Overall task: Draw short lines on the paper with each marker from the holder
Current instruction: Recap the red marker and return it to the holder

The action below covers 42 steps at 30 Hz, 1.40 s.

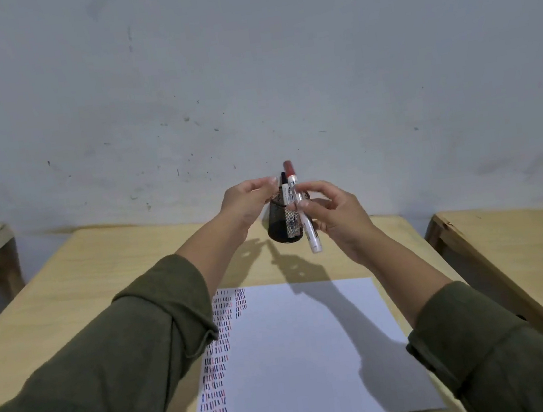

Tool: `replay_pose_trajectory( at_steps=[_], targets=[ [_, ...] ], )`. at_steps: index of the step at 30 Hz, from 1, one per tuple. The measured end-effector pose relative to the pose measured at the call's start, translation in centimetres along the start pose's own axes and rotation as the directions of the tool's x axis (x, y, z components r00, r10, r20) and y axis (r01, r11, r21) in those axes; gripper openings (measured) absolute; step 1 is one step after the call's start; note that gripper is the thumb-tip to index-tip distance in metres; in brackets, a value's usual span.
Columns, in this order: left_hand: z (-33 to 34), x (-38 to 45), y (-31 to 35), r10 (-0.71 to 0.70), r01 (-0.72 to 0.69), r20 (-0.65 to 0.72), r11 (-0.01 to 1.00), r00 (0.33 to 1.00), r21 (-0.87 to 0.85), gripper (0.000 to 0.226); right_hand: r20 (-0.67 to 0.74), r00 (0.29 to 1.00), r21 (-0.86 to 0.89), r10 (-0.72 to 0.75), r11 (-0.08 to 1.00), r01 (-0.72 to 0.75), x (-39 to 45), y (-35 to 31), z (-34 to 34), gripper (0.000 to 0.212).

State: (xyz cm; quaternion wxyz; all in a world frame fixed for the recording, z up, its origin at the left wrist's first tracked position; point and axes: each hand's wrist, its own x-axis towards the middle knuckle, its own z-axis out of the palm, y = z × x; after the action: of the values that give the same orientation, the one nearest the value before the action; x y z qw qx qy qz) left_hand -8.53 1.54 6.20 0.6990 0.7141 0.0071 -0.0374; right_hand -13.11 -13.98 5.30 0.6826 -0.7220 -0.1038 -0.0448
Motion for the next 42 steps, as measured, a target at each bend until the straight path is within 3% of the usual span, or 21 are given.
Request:
replay_pose_trajectory(
  at_steps=[4, 8, 13, 17, 28, 34, 42],
  targets=[
    [0.2, 2.8, -1.1, 0.014, 0.004, -0.1, 0.984, 0.995, 0.175, 0.04, -0.123, 0.99, -0.09, -0.063, 0.995, 0.052, 4.0, 0.0, -1.2, 0.069],
    [0.5, 5.3, -2.3, 0.052, -0.014, -0.109, 0.948, 0.993, 0.319, 0.046, -0.24, 0.962, -0.244, -0.129, 0.967, 0.069, 8.5, 0.3, -1.6, 0.086],
    [1.0, 7.2, -3.4, 0.101, -0.054, -0.091, 0.906, 0.991, 0.421, 0.048, -0.205, 0.951, -0.488, -0.232, 0.866, 0.106, 12.0, 1.3, -0.9, 0.081],
    [1.4, 8.1, -4.1, 0.132, -0.078, -0.083, 0.879, 0.988, 0.471, 0.046, -0.139, 0.971, -0.595, -0.196, 0.8, 0.076, 13.1, 2.9, -0.4, 0.078],
    [1.4, 9.5, -5.7, 0.162, -0.087, -0.105, 0.856, 0.981, 0.509, 0.045, -0.047, 0.994, -0.671, -0.1, 0.74, 0.042, 14.4, 6.2, 0.1, 0.076],
    [1.5, 10.0, -5.9, 0.159, -0.081, -0.112, 0.857, 0.981, 0.509, 0.045, -0.047, 0.993, -0.73, -0.108, 0.683, 0.04, 15.0, 7.0, 0.1, 0.06],
    [1.5, 10.1, -6.1, 0.164, -0.088, -0.107, 0.857, 0.981, 0.508, 0.044, -0.019, 0.999, -0.799, -0.044, 0.601, 0.012, 15.4, 6.6, 0.0, 0.066]
  ],
)
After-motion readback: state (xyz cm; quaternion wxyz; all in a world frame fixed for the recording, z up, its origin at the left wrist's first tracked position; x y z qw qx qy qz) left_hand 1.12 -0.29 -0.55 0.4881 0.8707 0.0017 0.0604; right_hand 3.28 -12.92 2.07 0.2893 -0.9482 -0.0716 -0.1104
